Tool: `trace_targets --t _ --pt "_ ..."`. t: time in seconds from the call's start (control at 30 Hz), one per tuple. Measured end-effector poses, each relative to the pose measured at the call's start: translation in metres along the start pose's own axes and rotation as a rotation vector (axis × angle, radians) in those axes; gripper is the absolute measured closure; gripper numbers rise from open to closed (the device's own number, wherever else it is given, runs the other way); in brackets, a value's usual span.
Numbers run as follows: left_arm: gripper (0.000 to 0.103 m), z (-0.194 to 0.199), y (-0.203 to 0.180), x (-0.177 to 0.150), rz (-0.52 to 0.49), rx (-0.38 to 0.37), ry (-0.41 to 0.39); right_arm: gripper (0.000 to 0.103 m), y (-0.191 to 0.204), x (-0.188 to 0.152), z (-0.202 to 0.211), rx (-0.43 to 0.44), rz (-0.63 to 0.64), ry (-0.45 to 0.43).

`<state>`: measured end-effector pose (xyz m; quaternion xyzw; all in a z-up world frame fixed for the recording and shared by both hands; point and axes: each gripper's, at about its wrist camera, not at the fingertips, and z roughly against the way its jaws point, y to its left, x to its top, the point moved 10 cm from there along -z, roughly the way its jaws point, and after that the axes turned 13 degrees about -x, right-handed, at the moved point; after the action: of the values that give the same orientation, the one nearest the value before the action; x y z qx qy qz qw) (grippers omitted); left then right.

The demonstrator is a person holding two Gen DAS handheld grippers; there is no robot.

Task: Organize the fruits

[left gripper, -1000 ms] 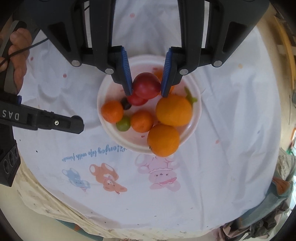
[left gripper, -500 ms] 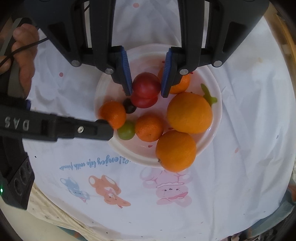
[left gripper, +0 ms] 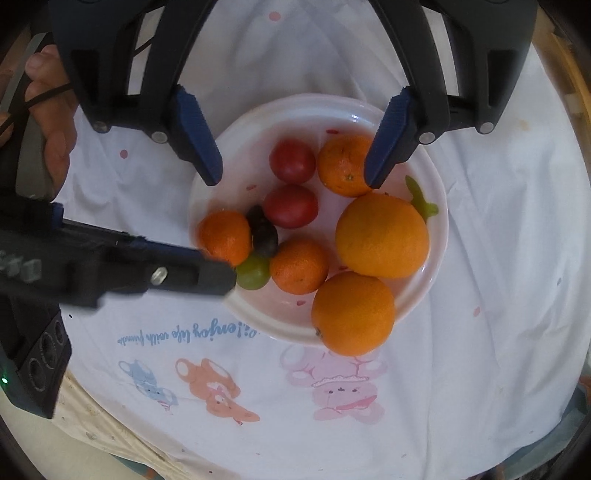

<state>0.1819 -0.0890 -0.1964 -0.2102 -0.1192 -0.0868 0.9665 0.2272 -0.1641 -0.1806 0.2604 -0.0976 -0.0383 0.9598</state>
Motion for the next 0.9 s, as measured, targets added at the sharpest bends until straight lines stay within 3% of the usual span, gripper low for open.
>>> trace_targets --t 0.1,0.3,0.43,0.63,0.73,0.83,0.9 --pt "0.027 0.013 0.001 -0.002 0.007 0.006 -0.022 0.044 0.003 0.005 0.012 -0.042 0.049 -0.048" --pt "0.027 0.066 0.011 -0.004 0.001 0.107 -0.128 0.042 0.011 0.005 0.054 -0.122 0.114 -0.174" --pt "0.026 0.109 0.018 -0.024 0.023 0.106 -0.192 0.040 0.024 -0.012 0.087 -0.157 0.163 -0.248" --pt "0.006 0.149 0.029 -0.049 0.098 0.106 -0.285 0.039 0.035 -0.053 0.113 -0.210 0.220 -0.293" --pt "0.003 0.160 0.029 -0.061 0.120 0.104 -0.329 0.032 0.037 -0.074 0.120 -0.231 0.225 -0.313" --pt "0.001 0.172 0.024 -0.071 0.063 0.183 -0.382 0.028 0.042 -0.094 0.126 -0.248 0.243 -0.341" --pt "0.001 0.177 0.019 -0.076 0.043 0.189 -0.410 0.016 0.044 -0.104 0.128 -0.267 0.256 -0.364"
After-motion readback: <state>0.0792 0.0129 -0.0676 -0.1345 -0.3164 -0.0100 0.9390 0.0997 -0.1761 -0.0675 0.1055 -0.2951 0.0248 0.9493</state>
